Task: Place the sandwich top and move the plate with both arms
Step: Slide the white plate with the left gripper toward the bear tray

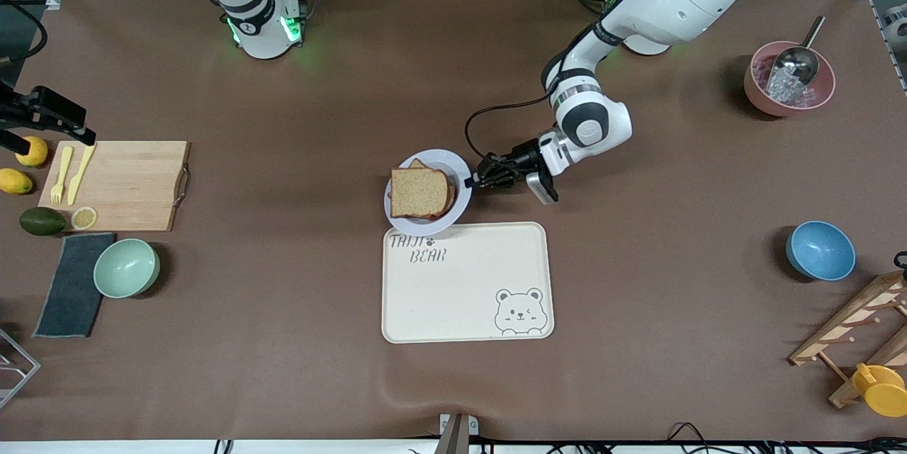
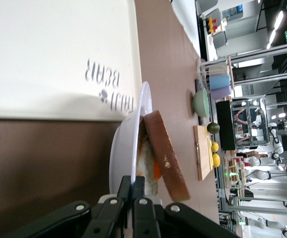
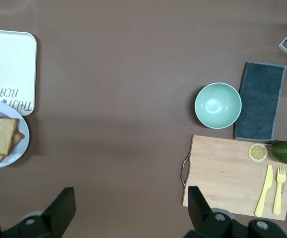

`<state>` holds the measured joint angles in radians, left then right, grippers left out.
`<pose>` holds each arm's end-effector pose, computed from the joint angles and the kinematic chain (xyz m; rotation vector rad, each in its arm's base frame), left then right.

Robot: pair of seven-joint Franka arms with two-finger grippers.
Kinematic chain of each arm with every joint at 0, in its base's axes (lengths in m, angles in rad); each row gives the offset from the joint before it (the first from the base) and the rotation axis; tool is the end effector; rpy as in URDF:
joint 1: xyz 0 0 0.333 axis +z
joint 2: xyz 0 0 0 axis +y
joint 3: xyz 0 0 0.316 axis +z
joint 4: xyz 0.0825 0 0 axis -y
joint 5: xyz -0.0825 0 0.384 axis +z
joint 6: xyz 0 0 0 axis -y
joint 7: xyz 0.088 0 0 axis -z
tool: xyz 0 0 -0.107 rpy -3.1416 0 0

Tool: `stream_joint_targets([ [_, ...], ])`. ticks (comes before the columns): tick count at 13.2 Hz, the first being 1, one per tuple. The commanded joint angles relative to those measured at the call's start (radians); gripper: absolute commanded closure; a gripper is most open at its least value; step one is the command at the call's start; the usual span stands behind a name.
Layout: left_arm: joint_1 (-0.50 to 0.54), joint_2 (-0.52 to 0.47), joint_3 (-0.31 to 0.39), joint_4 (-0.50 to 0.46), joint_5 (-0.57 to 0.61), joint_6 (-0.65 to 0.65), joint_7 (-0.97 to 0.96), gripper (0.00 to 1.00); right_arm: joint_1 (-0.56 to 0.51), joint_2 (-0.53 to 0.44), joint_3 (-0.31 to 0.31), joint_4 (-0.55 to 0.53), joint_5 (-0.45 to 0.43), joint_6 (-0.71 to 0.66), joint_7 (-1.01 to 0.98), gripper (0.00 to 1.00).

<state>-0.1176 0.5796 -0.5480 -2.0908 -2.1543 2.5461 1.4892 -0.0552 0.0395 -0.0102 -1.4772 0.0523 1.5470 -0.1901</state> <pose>0.4434 -0.3437 0.1643 1.9869 0.0619 0.2995 0.5643 -0.0311 0.6445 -3.0873 -0.1959 -0.0567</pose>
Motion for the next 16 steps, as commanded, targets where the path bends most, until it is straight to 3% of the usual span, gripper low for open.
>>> stream_joint_targets([
  [1,0.087,-0.049,-0.074,-0.015,-0.041,-0.015,0.022,1.00,-0.028,-0.006,0.024,0.000,-0.019,-0.007,0.017,0.00],
  [5,0.174,-0.050,-0.158,-0.002,-0.041,-0.015,-0.009,1.00,-0.026,-0.006,0.024,-0.002,-0.020,-0.010,0.017,0.00],
  [16,0.220,-0.057,-0.159,0.107,-0.039,-0.014,-0.155,1.00,-0.025,-0.001,0.024,-0.009,-0.012,-0.010,0.024,0.00],
])
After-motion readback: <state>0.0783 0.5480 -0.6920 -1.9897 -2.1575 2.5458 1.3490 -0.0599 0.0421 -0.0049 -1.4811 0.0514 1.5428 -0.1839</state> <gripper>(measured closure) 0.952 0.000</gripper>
